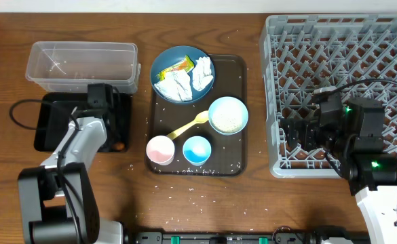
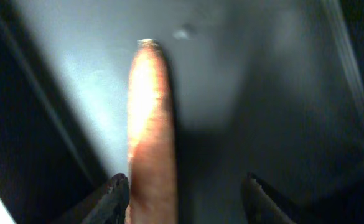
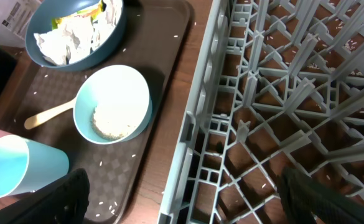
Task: Sort waste into correct bins and load items into the dishwasher rack
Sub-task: 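Carry the sausage left and drop it onto the black tray, then reach the left gripper back to the blue plate and grasp the wrapper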
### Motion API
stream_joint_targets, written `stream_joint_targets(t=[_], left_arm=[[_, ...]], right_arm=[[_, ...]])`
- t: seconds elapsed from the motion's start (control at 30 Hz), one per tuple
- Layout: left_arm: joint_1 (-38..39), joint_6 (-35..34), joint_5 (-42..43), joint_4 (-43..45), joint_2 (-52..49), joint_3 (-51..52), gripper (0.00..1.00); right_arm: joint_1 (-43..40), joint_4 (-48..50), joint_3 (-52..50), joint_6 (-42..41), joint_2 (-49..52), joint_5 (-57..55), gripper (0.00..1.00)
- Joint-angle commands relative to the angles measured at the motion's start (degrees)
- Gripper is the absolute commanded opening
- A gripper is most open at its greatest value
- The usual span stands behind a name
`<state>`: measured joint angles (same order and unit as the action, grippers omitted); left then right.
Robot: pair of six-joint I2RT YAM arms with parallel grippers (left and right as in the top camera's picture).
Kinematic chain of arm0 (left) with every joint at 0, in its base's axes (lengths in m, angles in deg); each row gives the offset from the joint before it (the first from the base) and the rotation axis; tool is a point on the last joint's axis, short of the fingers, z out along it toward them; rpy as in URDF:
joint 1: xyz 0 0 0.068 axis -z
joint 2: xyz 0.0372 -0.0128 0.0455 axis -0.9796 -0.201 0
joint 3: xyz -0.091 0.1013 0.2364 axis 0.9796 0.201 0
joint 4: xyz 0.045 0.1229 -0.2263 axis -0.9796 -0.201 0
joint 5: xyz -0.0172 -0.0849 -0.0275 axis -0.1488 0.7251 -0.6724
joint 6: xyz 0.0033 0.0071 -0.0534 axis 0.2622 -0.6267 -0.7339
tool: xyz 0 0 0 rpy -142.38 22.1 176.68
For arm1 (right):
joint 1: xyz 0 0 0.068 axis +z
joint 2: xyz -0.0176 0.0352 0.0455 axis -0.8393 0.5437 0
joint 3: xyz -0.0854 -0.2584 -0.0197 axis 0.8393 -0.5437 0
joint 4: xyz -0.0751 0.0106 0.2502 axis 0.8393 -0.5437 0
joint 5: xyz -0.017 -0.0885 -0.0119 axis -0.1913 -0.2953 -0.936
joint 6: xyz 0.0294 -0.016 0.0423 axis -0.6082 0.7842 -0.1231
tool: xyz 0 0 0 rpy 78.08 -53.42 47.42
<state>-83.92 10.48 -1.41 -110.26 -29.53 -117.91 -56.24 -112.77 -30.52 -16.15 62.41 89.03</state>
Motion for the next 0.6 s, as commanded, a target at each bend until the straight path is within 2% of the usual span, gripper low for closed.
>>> stream_joint_targets(t=[0.0, 0.13, 0.27, 0.4, 0.57], left_arm=[[0.0, 13.5, 5.0, -1.0, 5.9, -6.1, 0.62], [2.1, 22.5, 10.5, -3.2, 11.1, -11.9, 0.65], [7.3, 27.5, 12.0, -8.3, 11.5, -20.1, 0.7], [13.5, 32.4, 11.3, -11.9, 5.9, -29.5, 0.76], [18.1, 37.7, 10.9, -13.3, -7.6, -42.1, 0.91]], right_arm=[[0.0, -0.1, 0.9, -0.6, 0.0, 0.0, 0.95], [0.0, 0.0, 0.9, -0.6, 0.0, 0.0, 0.95], [0.0, 0.3, 0.9, -0.6, 0.0, 0.0, 0.96], [0.0, 0.6, 0.9, -0.6, 0.0, 0.0, 0.96], [0.0, 0.6, 0.9, -0.6, 0.0, 0.0, 0.96]])
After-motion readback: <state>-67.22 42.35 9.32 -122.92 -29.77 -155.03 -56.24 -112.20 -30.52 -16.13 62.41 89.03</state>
